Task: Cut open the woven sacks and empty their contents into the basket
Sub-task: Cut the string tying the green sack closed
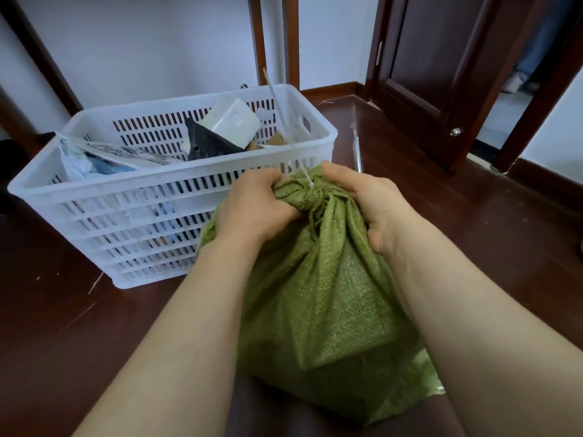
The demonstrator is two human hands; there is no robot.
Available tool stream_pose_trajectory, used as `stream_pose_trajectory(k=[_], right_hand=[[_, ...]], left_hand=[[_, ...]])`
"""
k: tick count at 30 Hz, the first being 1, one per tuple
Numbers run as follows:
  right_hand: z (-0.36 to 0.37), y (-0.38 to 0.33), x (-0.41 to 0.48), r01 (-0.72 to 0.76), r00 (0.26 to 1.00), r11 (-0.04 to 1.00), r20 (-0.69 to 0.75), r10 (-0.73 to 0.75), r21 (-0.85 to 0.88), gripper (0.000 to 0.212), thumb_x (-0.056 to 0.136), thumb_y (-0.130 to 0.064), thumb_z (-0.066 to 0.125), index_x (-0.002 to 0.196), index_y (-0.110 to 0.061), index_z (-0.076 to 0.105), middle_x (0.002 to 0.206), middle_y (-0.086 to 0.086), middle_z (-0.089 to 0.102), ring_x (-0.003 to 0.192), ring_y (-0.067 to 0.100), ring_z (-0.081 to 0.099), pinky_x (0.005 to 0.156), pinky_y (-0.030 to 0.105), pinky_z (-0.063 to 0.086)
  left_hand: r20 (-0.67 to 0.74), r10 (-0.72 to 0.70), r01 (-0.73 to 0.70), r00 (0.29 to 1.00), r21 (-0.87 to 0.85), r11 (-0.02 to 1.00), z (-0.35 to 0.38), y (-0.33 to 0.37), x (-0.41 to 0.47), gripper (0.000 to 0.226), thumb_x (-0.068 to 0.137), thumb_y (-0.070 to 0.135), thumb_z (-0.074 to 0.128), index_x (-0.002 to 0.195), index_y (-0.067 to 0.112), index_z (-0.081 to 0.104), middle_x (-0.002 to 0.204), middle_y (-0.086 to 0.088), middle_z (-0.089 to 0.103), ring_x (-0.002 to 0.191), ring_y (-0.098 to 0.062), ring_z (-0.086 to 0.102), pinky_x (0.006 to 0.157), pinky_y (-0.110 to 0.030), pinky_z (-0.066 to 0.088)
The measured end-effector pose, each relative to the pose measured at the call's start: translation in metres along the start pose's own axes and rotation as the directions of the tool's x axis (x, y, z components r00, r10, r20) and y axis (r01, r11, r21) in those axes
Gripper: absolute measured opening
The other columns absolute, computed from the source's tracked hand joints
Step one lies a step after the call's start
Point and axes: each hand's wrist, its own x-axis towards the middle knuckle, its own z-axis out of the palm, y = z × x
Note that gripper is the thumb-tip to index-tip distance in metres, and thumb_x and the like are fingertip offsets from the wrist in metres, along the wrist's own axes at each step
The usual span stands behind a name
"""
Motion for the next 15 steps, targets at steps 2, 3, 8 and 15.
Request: stream_pose_trajectory(k=[2,3,8,15], right_hand=[[0.002,-0.002,-0.01,0.005,0.996,0.994,0.093,0.006,-0.113,0.032,0.071,-0.011,0.079,0.098,0.003,0.069,0.079,0.018,0.072,0.061,0.025,0.07,0.055,0.033,0.056],[0.002,-0.002,-0.014,0.005,0.991,0.986,0.133,0.017,-0.168,0.033,0.069,-0.007,0.077,0.099,0.002,0.068,0.076,0.016,0.072,0.059,0.023,0.069,0.054,0.032,0.056],[0.003,0.006,-0.01,0.026,0.999,0.977,-0.014,-0.03,-0.214,0.033,0.062,0.016,0.075,0.093,0.008,0.066,0.074,0.023,0.068,0.056,0.03,0.068,0.055,0.04,0.058],[0.008,0.012,-0.004,0.085,0.977,0.992,-0.19,-0.101,-0.089,0.029,0.057,0.017,0.078,0.074,0.001,0.062,0.07,0.021,0.067,0.058,0.032,0.068,0.054,0.046,0.057]], left_hand=[[-0.089,-0.023,0.028,0.996,0.057,0.998,-0.002,-0.001,-0.002,0.021,0.064,0.035,0.078,0.074,0.024,0.064,0.078,0.0,0.068,0.082,-0.026,0.064,0.076,-0.044,0.054],[-0.121,-0.025,0.035,0.992,0.081,0.996,-0.002,-0.001,-0.004,0.02,0.067,0.033,0.077,0.075,0.023,0.062,0.08,0.0,0.067,0.083,-0.027,0.063,0.076,-0.044,0.054],[0.097,0.032,-0.045,0.995,0.128,0.991,-0.009,0.007,-0.005,0.041,0.065,0.028,0.083,0.101,0.028,0.065,0.107,-0.001,0.065,0.103,-0.022,0.06,0.093,-0.044,0.049],[0.221,0.156,-0.209,0.963,0.242,0.947,-0.04,0.062,-0.012,0.003,0.083,0.024,0.072,0.085,0.024,0.074,0.091,0.007,0.069,0.079,-0.003,0.061,0.074,-0.022,0.048]])
